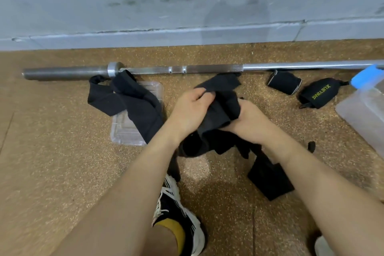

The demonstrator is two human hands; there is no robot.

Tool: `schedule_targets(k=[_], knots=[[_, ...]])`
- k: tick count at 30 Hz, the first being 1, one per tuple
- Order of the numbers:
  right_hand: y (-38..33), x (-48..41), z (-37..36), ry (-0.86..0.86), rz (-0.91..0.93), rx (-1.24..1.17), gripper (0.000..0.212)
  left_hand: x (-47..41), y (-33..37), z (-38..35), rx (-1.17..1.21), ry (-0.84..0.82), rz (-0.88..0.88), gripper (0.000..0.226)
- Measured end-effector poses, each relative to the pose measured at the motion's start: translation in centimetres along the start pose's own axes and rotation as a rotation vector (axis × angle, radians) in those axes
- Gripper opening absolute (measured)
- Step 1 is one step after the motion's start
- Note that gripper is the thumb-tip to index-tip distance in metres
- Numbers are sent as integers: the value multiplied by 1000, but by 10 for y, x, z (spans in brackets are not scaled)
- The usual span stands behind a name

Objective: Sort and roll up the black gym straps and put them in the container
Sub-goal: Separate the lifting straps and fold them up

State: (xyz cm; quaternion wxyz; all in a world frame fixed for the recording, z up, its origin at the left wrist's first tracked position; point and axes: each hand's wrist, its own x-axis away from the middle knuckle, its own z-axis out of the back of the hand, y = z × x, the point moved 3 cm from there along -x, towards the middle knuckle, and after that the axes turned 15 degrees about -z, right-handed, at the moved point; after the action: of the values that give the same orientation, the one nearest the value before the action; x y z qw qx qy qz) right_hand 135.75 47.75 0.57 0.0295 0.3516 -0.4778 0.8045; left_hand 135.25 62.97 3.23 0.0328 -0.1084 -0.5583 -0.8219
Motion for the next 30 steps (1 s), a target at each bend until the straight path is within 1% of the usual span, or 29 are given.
schedule_targets(k=[2, 4, 5, 6, 7, 9, 10, 12, 14, 16, 17, 18, 19, 21, 22, 23, 24, 25, 26, 28, 29, 30], knots=[[-24, 9, 25, -20, -14, -88, 21, -3, 39, 16, 52, -65, -34, 30], [-37, 19, 48, -34, -82, -344, 21, -3, 71, 34, -2, -137, -72, 21], [-39, 24, 58, -17, -140, -495, 23, 0, 82, 45, -32, -143, -78, 23], [-40, 30, 67, 19, -200, -622, 24, 3, 91, 57, -24, -115, -76, 24], [-41, 35, 74, 70, -254, -705, 25, 8, 99, 70, 46, -44, -68, 23], [-43, 46, 85, 144, -329, -793, 29, 20, 111, 95, 302, 157, 1, 16], [-46, 53, 87, 159, -351, -816, 33, 28, 117, 105, 420, 229, 45, 15], [-58, 68, 86, 158, -363, -821, 42, 42, 132, 116, 564, 273, 80, 18], [-73, 85, 84, 155, -350, -820, 45, 56, 153, 124, 618, 309, 22, 15], [-91, 106, 83, 142, -318, -851, 40, 70, 175, 135, 562, 370, -65, 6], [-100, 121, 83, 127, -296, -877, 36, 79, 186, 143, 497, 387, -119, 7], [-108, 135, 84, 101, -275, -910, 34, 88, 195, 150, 398, 380, -174, 17], [-117, 148, 85, 68, -247, -931, 31, 97, 204, 156, 268, 345, -221, 28], [-137, 171, 87, 28, -158, -934, 25, 115, 219, 155, -5, 205, -287, 42], [-150, 180, 88, 42, -115, -920, 23, 123, 225, 151, -81, 141, -301, 43], [-164, 188, 89, 67, -84, -904, 22, 132, 231, 147, -94, 106, -304, 41], [-179, 194, 90, 89, -55, -885, 24, 139, 236, 144, -40, 105, -309, 39], [-193, 199, 92, 101, -29, -873, 28, 144, 240, 144, 88, 133, -310, 36], [-205, 203, 93, 88, -6, -861, 30, 147, 244, 145, 256, 174, -303, 34], [-223, 208, 95, 45, 35, -855, 27, 147, 246, 153, 567, 282, -257, 24], [-231, 209, 96, 25, 51, -847, 28, 145, 246, 159, 667, 334, -231, 20], [-237, 207, 98, 12, 71, -846, 31, 145, 245, 162, 720, 360, -212, 17]])
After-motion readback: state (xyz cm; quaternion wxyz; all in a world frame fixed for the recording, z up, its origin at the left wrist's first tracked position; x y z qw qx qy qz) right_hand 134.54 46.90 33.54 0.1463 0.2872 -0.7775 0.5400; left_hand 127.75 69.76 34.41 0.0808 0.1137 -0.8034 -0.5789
